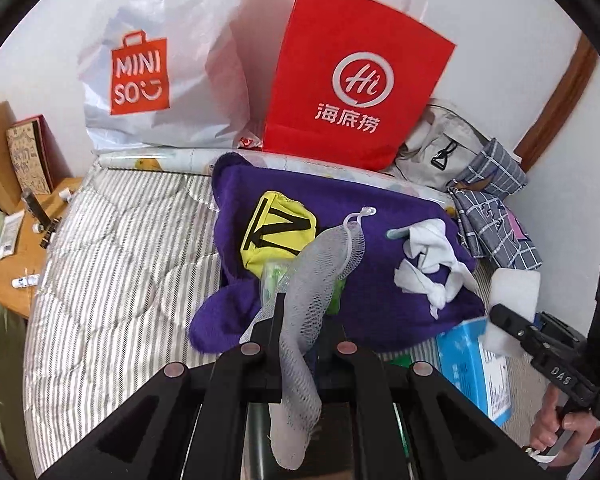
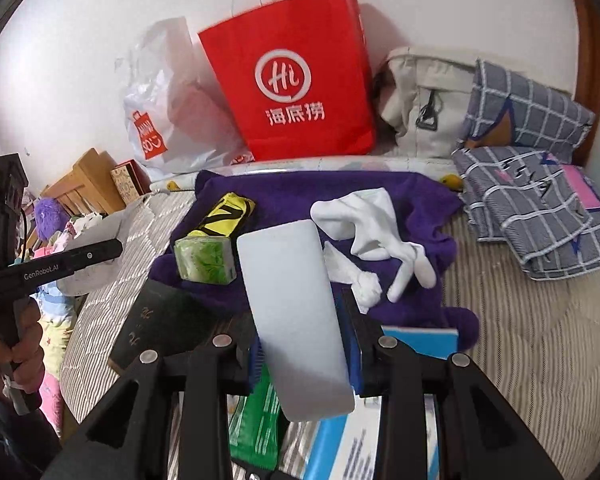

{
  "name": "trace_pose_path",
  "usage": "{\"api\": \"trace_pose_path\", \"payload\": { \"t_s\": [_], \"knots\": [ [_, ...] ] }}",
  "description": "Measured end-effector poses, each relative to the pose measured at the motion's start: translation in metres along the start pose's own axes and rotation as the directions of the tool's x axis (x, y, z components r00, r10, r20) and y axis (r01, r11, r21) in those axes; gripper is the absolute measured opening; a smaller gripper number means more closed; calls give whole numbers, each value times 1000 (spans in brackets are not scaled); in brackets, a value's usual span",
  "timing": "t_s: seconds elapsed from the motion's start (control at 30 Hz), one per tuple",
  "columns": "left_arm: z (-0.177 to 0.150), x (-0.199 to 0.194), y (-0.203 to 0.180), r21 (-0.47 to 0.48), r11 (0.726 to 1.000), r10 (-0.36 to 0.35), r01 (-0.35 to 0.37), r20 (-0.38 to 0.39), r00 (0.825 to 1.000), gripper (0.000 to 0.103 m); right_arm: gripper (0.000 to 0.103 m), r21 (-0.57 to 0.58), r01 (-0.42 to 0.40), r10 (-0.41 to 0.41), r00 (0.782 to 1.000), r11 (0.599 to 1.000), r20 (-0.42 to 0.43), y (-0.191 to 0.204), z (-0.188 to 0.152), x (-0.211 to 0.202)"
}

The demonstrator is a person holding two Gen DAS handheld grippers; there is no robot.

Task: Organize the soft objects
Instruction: 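Carry the mesh bag and sponge over the purple towel and lower them with both grippers, then open both grippers to release the mesh bag and sponge on the towel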

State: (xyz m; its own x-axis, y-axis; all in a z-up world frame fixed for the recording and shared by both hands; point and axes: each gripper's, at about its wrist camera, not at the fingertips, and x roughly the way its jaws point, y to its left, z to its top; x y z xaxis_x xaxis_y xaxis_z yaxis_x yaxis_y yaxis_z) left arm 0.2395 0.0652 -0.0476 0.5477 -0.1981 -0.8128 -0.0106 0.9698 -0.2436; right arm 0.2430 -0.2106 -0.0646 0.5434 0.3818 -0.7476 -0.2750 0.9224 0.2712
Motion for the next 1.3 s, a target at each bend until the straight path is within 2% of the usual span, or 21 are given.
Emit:
{"api": "trace_pose_path", "payload": {
  "t_s": [0.23, 0.37, 0.43, 0.57, 0.77, 0.87, 1.0, 1.13, 1.2, 1.3],
  "knots": [
    [28, 31, -4, 26, 999, 26, -25, -24, 999, 8, 33, 3, -33, 33, 997, 999, -71, -5, 21, 47],
    [40, 54, -7, 31, 999, 29, -28, -53, 998, 8, 33, 27, -118, 121, 981, 993, -151, -7, 27, 78],
    [44, 64, -7, 35, 999, 32, -30, -64, 997, 8, 33, 23, -108, 111, 982, 994, -152, -5, 29, 88],
    [51, 83, -10, 47, 998, 39, -35, -83, 996, 8, 33, 45, -118, 125, 970, 992, -209, -5, 33, 108],
    [59, 107, -20, 82, 996, 48, -39, -114, 992, 8, 35, 32, -93, 98, 971, 995, -218, -8, 33, 113],
    [60, 116, -25, 92, 995, 40, -28, -132, 990, 9, 47, 45, -71, 79, 970, 996, -231, -17, 32, 111],
    [60, 121, -29, 94, 996, 12, 2, -141, 990, 23, 56, 53, -86, 95, 972, 995, -213, -25, 32, 99],
    [59, 123, -35, 105, 994, -4, 20, -154, 988, 37, 58, 50, -24, 32, 985, 998, -168, -31, 30, 84],
    [58, 121, -37, 100, 995, -7, 22, -155, 988, 62, 58, 43, 8, -2, 991, 999, -137, -31, 27, 73],
    [56, 110, -38, 90, 995, -21, 33, -129, 991, 65, 58, 47, 2, 3, 995, 999, -96, -26, 19, 57]
  ]
}}
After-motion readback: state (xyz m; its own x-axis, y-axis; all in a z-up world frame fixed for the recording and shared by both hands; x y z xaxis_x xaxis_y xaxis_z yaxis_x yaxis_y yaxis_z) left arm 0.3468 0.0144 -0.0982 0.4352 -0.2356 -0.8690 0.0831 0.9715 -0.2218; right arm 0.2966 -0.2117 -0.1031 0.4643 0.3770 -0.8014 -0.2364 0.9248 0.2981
